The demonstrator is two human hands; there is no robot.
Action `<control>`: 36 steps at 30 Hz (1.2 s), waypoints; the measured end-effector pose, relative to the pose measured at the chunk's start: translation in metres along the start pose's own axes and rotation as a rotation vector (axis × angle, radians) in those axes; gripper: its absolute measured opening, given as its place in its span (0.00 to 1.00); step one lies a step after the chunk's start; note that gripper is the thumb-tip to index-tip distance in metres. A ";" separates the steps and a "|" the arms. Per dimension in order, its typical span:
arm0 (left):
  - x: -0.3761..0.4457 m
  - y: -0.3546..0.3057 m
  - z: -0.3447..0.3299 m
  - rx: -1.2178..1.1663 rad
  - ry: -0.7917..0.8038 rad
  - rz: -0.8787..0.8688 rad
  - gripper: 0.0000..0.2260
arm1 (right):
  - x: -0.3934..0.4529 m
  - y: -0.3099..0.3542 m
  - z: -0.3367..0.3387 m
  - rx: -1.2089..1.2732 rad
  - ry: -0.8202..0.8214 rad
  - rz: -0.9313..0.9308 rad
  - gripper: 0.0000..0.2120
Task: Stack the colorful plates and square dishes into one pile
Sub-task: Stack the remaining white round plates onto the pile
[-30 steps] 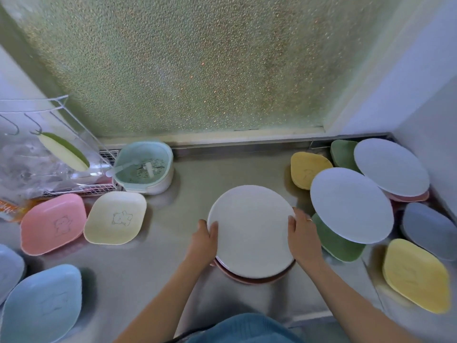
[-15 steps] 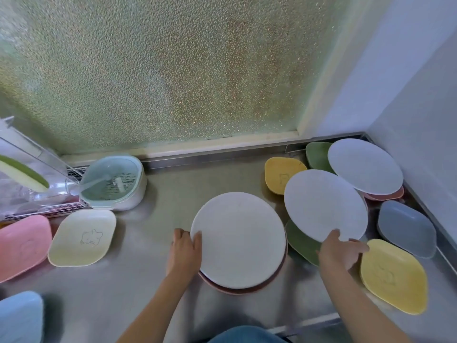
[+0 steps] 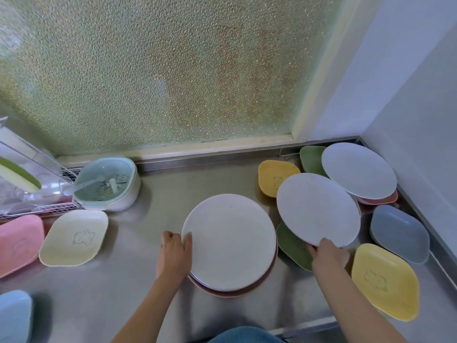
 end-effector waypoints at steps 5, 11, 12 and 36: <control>0.000 0.000 0.002 0.029 0.016 0.018 0.22 | -0.014 0.006 -0.001 -0.011 -0.040 0.078 0.17; 0.001 0.000 0.000 0.027 0.050 0.002 0.21 | -0.035 0.008 -0.006 -0.081 -0.043 0.152 0.14; 0.001 0.000 0.000 0.020 0.049 -0.001 0.21 | -0.039 0.008 -0.008 -0.107 -0.031 0.173 0.14; 0.001 -0.002 0.011 -0.235 0.026 -0.056 0.12 | -0.100 -0.004 -0.072 -0.707 0.189 0.838 0.15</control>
Point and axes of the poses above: each hand's wrist, its own x-axis towards the middle knuckle, its own z-axis out of the back of the hand, y = z × x, the point moved 8 cm from there along x, towards the middle knuckle, and after that the axes turned 6 degrees about -x, right-handed, at the moved point
